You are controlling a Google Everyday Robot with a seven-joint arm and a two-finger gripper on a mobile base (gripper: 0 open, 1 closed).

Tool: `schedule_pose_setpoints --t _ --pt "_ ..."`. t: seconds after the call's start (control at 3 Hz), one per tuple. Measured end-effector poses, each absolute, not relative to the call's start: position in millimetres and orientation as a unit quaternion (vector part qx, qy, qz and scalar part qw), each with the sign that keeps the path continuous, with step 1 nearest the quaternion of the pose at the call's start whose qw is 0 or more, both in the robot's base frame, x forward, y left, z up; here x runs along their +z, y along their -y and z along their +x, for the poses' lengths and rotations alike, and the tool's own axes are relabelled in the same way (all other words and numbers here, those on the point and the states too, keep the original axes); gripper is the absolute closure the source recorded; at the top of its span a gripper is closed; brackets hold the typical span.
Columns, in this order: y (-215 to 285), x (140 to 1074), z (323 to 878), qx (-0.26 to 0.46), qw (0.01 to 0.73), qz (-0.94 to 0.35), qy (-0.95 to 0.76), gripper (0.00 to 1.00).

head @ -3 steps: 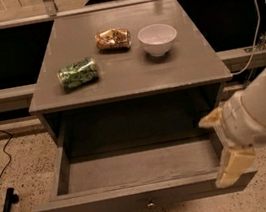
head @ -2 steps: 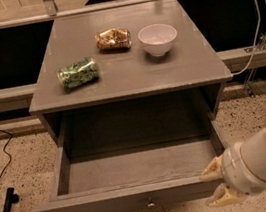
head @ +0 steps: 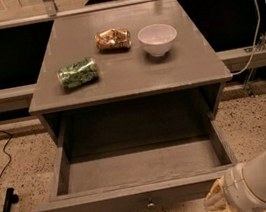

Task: Close top drawer

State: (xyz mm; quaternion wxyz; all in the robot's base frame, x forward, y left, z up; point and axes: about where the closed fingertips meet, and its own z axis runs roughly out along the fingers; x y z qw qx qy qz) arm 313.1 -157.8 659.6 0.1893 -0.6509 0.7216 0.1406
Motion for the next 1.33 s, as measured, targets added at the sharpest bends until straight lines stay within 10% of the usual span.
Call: schedule_pose_setpoints --t 1.33 --pt "111.4 622.9 355.5 0.061 0.297 -0.638 -0.708 1.00"
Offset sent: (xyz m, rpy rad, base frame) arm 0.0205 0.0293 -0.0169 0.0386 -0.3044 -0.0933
